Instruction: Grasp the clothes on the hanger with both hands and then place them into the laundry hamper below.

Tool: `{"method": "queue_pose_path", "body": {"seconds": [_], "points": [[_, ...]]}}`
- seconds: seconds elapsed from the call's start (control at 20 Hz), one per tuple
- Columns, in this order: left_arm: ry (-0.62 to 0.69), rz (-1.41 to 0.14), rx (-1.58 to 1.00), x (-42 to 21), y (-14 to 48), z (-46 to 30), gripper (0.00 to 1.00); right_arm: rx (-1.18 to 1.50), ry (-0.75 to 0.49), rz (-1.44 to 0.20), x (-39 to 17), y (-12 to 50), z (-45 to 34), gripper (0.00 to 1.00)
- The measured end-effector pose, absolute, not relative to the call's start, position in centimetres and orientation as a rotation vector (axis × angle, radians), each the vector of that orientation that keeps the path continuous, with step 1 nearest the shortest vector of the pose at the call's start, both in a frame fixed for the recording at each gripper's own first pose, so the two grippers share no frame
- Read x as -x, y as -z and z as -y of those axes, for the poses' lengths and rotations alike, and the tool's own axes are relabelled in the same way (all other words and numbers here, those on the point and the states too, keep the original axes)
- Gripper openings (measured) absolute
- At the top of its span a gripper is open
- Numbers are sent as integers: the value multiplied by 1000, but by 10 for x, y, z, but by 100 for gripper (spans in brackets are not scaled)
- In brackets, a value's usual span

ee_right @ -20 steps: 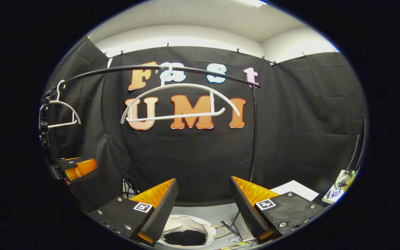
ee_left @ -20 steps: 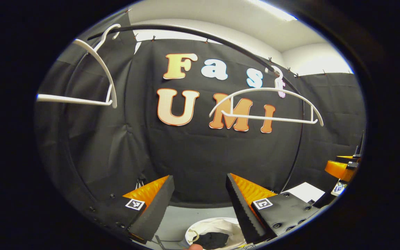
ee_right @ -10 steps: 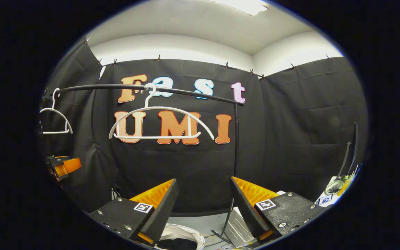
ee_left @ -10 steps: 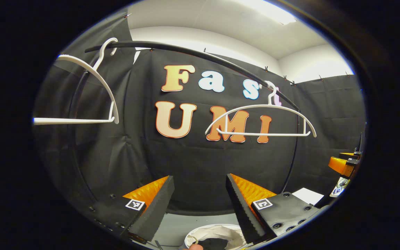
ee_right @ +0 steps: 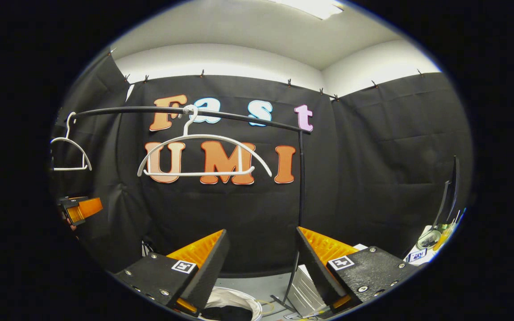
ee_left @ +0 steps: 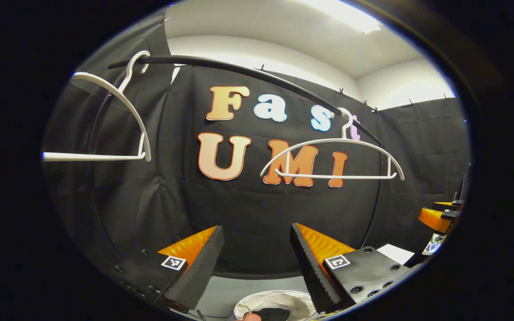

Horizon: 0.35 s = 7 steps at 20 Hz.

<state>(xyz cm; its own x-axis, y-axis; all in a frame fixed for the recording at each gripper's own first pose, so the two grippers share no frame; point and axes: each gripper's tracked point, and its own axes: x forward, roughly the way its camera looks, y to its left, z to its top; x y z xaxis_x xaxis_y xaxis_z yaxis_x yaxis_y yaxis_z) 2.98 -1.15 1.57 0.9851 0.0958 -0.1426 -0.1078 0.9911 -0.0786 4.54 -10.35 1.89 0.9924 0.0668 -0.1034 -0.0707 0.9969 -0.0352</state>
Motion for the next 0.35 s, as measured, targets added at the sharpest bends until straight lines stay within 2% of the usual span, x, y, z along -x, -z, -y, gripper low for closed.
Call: {"method": "queue_pose_path", "body": {"seconds": [0.05,0.25,0.3,0.35], "points": [[-100,-142,89,-30,-14,11,94,40,-66,-107,-45,-17,104,92],[-97,-142,97,-35,-12,13,94,42,-69,-113,-48,-14,99,92],[-97,-143,97,-35,-12,12,97,43,-72,-113,-49,-13,97,92],[-96,-144,97,-35,-10,13,94,44,-75,-114,-50,-13,95,92]]}}
